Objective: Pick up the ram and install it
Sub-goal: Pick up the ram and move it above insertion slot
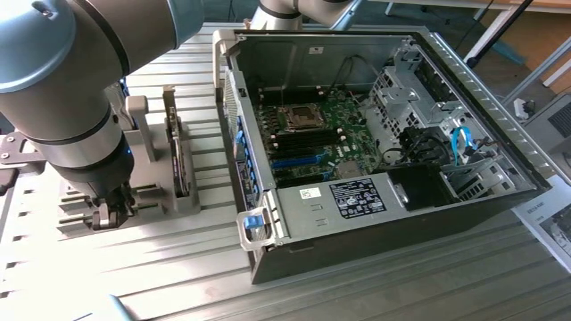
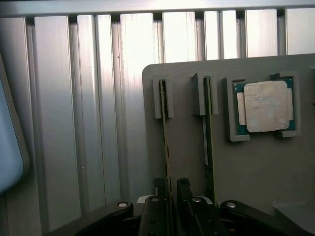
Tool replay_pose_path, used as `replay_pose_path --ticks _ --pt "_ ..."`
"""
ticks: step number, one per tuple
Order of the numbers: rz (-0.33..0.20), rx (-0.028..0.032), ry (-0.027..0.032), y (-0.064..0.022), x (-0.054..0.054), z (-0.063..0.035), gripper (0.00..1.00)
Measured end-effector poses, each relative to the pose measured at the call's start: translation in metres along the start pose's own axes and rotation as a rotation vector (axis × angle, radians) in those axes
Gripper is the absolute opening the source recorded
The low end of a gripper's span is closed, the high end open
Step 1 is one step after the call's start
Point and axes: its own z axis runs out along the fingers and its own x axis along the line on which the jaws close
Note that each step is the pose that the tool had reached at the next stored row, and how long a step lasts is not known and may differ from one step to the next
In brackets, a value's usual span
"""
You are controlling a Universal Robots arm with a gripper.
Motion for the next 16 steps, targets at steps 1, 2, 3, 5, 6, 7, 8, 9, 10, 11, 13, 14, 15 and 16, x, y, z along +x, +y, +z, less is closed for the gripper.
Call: replay_pose_path --ticks 1,2,3,5,6,7,8,9,10,11,13,14,15,16 --pt "0.000 0.0000 0.0000 0.0000 0.0000 0.0000 0.24" --pt "0.000 0.0000 0.0000 0.0000 0.0000 0.0000 0.24" --pt "0.000 0.0000 0.0000 0.0000 0.0000 0.0000 0.24" --pt "0.000 0.0000 0.0000 0.0000 0.0000 0.0000 0.24" --pt "0.000 0.0000 0.0000 0.0000 0.0000 0.0000 0.24" --pt "0.000 0.0000 0.0000 0.0000 0.0000 0.0000 0.24" --pt "0.000 0.0000 0.0000 0.0000 0.0000 0.0000 0.24" --pt "0.000 0.0001 0.0000 0.0000 0.0000 0.0000 0.24" --pt "0.000 0.0000 0.0000 0.0000 0.0000 0.0000 0.23" --pt "0.000 0.0000 0.0000 0.0000 0.0000 0.0000 0.23" --pt "0.000 0.0000 0.0000 0.0000 0.0000 0.0000 0.12" --pt "0.000 0.0000 0.0000 0.0000 0.0000 0.0000 0.12" --pt "0.000 0.0000 0.0000 0.0000 0.0000 0.0000 0.12" --pt "0.000 0.0000 0.0000 0.0000 0.0000 0.0000 0.12"
